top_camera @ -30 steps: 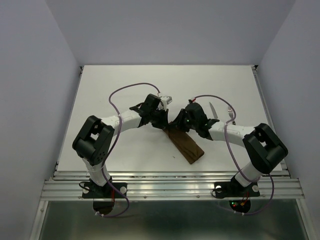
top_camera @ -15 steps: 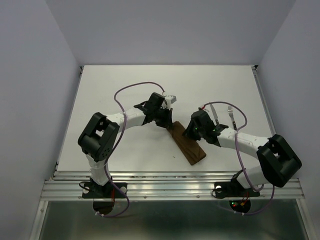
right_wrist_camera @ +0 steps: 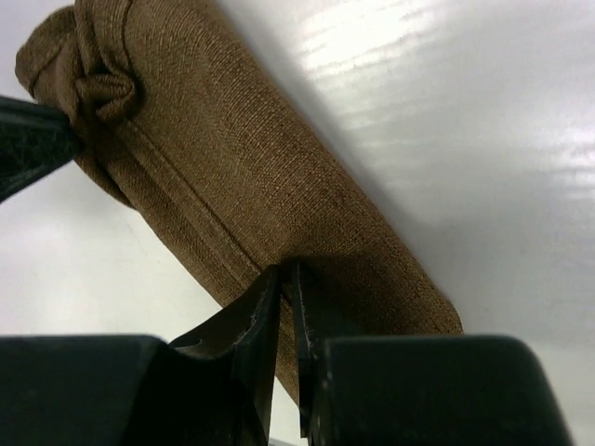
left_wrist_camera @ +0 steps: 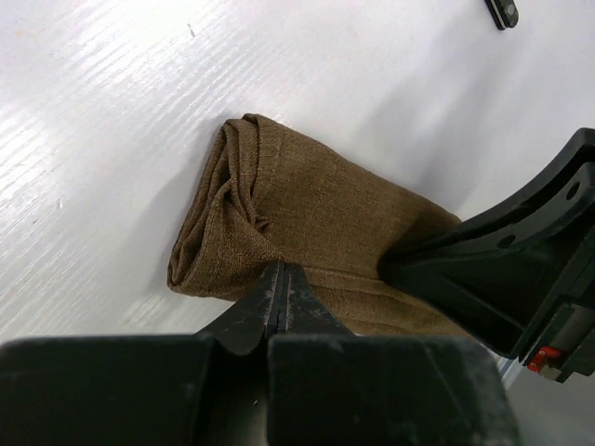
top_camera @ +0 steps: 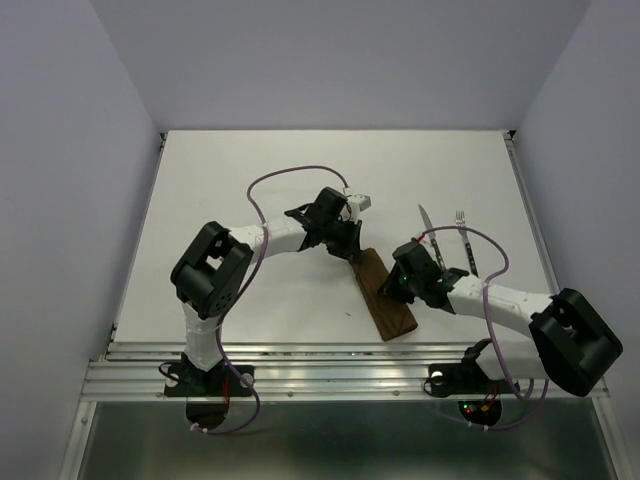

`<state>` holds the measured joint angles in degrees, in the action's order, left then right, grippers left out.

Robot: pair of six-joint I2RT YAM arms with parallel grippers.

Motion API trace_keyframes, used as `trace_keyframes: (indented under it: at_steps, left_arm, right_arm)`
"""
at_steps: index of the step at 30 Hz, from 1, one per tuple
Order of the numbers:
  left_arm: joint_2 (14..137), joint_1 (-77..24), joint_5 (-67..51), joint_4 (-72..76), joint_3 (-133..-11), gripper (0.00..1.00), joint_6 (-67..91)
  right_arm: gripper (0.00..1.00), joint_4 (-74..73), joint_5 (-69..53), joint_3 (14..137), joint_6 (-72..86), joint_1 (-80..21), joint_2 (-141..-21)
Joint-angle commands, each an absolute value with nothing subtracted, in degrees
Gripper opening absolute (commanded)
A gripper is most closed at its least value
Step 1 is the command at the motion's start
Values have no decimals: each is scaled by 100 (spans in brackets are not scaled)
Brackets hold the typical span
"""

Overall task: Fold the napkin into a case and place the utensils inside
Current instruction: Stuff the top corner of the smaller-rectangle-folded napkin into the folded napkin.

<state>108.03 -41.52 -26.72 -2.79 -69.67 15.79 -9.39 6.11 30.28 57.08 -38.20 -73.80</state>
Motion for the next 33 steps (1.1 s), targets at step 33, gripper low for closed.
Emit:
trace_keyframes:
  at_steps: [33]
  left_arm:
    - [11021, -4219, -3190, -264, -7673, 0, 1459]
  right_arm:
    - [3, -730, 1152, 4245, 5484, -3533, -8271]
